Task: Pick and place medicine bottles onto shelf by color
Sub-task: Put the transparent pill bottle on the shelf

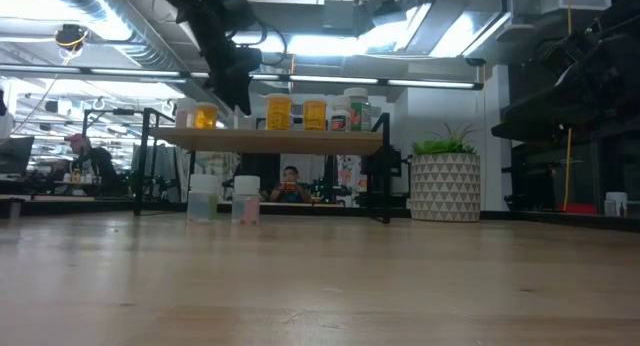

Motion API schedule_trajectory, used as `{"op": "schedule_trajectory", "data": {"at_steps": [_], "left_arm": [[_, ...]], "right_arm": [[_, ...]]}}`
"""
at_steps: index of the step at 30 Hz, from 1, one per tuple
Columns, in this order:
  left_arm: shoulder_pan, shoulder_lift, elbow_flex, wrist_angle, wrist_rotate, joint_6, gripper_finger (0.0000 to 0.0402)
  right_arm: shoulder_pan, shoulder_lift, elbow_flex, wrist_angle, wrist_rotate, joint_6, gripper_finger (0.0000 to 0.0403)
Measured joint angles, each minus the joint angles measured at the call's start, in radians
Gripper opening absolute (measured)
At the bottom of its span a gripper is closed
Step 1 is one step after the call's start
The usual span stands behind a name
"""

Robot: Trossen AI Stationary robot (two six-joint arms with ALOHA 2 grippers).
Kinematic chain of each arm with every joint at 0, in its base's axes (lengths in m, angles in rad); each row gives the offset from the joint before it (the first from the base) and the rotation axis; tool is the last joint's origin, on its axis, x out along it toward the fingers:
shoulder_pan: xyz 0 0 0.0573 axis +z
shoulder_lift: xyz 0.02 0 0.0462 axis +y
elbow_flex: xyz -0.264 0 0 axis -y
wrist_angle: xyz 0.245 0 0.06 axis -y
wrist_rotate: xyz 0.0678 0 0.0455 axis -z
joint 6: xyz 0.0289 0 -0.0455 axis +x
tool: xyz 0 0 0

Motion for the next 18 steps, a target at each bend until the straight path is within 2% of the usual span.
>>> {"op": "schedule_trajectory", "data": {"at_steps": [6,18], "left_arm": [[-0.009,0.000,0.000,-0.008,0.000,0.007,0.0132],[-0.031,0.026,0.000,-0.020,-0.010,0.003,0.0160]], "right_arm": [[0.000,0.000,0.000,0.000,0.000,0.000,0.0241],[0.000,0.000,0.000,0.000,0.000,0.000,0.0241]]}}
